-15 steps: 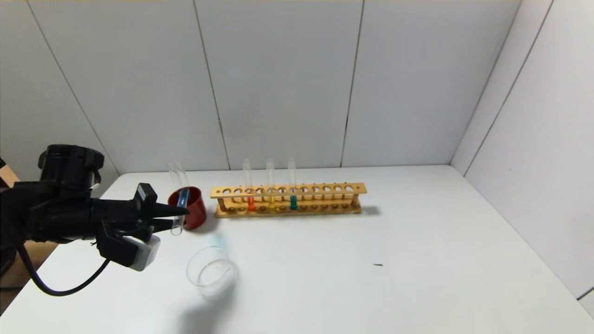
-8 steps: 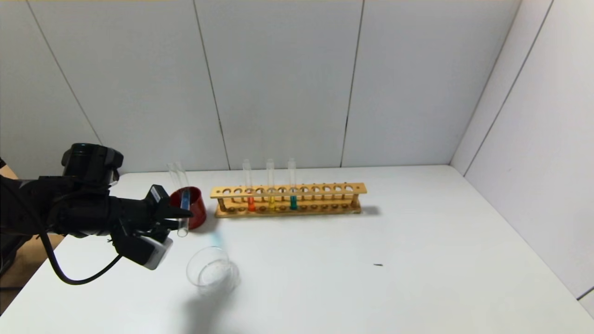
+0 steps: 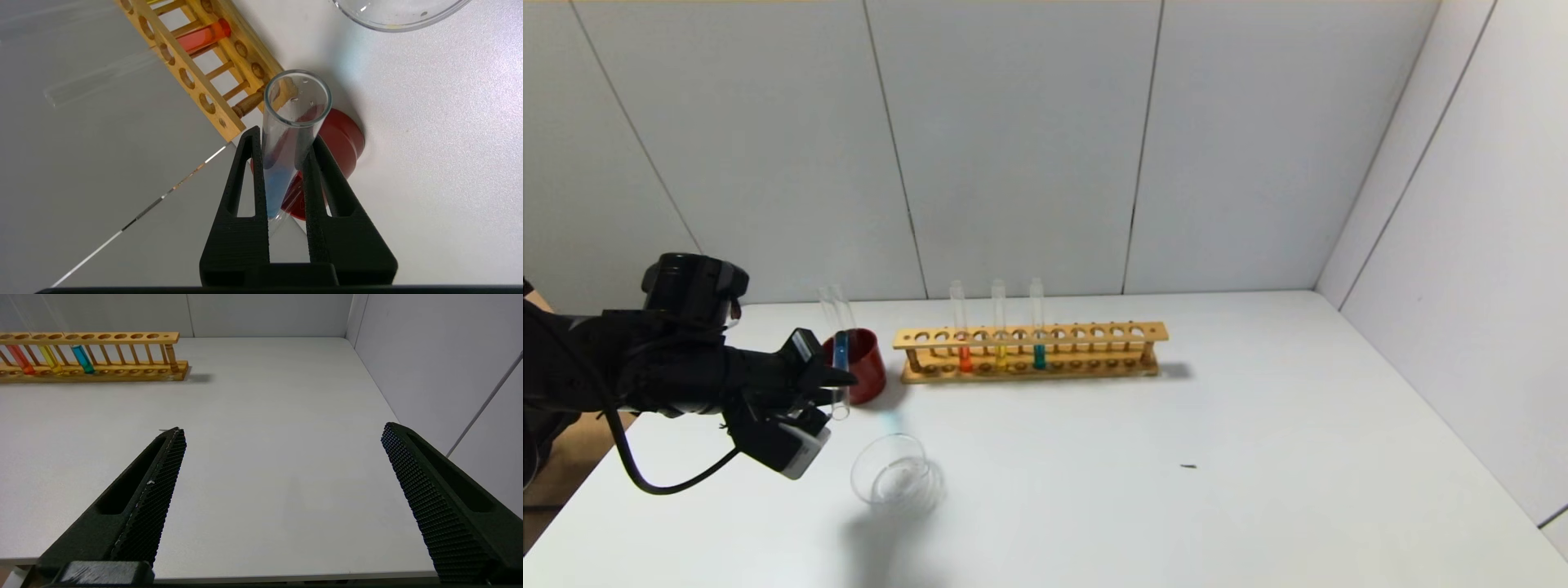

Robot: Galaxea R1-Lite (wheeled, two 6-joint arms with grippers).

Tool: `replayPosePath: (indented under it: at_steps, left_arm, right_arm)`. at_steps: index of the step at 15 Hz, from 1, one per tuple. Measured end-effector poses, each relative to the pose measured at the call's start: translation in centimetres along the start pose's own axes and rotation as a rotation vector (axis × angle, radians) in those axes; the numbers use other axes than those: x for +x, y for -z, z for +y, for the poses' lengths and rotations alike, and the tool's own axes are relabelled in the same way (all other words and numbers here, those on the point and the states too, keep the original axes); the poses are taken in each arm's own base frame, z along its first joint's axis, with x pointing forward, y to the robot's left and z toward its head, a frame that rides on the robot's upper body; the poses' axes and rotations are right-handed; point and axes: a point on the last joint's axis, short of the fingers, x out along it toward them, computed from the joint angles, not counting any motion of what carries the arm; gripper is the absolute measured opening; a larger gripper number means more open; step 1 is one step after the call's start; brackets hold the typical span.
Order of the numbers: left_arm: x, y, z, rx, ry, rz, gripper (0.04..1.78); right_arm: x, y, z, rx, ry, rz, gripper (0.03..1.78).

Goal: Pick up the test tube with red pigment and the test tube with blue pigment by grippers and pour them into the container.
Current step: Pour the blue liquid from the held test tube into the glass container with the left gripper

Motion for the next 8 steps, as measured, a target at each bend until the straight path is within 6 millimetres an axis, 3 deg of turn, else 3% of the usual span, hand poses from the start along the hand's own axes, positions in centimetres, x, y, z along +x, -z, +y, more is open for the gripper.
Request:
replayPosePath:
  at_steps: [8]
  left_arm:
    - [0.93, -0.81, 0.41, 0.063, 0.062, 0.035, 0.30]
  right_arm:
    - [0.00, 0.00, 0.00, 0.000, 0.000, 0.000, 1.75]
